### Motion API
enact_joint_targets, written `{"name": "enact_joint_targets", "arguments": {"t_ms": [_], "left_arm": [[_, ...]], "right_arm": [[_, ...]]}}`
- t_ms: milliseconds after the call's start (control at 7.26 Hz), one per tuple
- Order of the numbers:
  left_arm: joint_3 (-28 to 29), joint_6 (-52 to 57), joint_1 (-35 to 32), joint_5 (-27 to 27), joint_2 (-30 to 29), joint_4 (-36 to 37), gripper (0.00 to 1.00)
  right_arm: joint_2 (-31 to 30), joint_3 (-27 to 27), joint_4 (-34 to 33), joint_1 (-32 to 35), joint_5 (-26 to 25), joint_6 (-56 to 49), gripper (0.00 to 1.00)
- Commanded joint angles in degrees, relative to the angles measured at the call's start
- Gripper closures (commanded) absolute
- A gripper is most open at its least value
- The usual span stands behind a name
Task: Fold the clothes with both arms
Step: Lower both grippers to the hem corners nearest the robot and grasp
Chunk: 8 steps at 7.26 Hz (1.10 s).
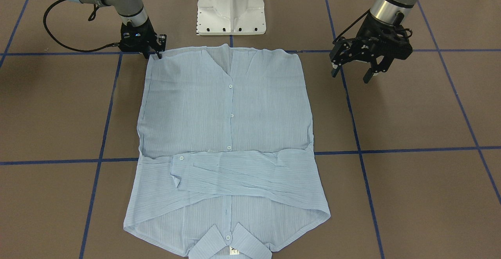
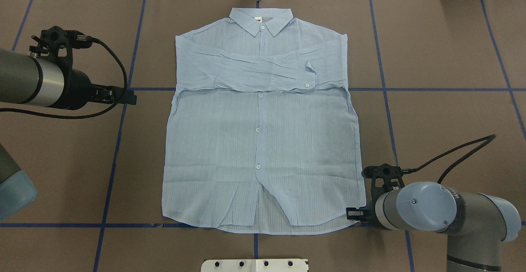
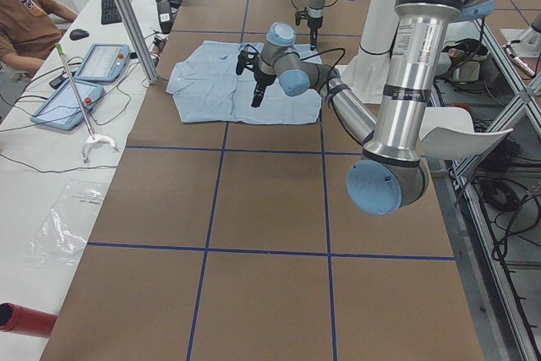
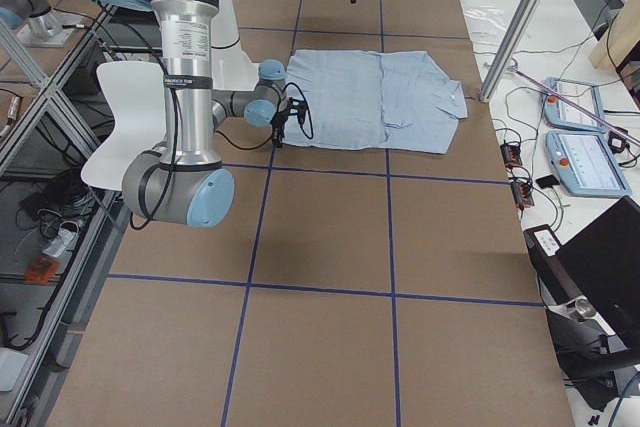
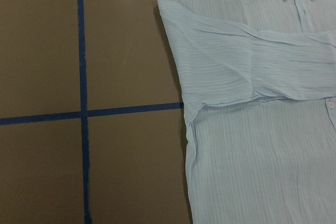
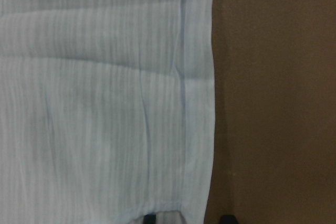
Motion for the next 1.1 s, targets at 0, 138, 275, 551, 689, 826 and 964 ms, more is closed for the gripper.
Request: {"name": "enact_joint_targets", "arguments": {"t_ms": [0, 138, 275, 551, 689, 826, 964], "left_arm": [[0.13, 0.0, 0.06, 0.03, -0.48, 0.09, 0.0], [0.39, 0.0, 0.06, 0.03, -0.57, 0.09, 0.0], [0.4, -0.09, 0.06, 0.03, -0.57, 0.09, 0.0], [0.66, -0.09, 0.06, 0.29, -1.01, 0.17, 0.01], [0.66, -0.09, 0.06, 0.38, -1.01, 0.17, 0.01], [0.83, -0.09, 0.06, 0.3, -1.01, 0.17, 0.01], [1.27, -0.09, 0.06, 0.21, -1.01, 0.17, 0.02]], "right_arm": [[-0.11, -0.1, 0.0, 1.05, 0.1, 0.02, 0.48], [-0.11, -0.28, -0.09, 1.05, 0.1, -0.07, 0.48], [-0.11, -0.72, -0.09, 0.97, 0.1, 0.02, 0.49], [-0.11, -0.81, 0.0, 0.97, 0.01, 0.02, 0.77], [-0.02, -0.55, 0.0, 0.97, 0.01, 0.02, 1.0], [0.07, -0.46, 0.0, 0.97, 0.01, 0.02, 1.0], [0.07, -0.28, 0.0, 0.97, 0.01, 0.02, 1.0]]}}
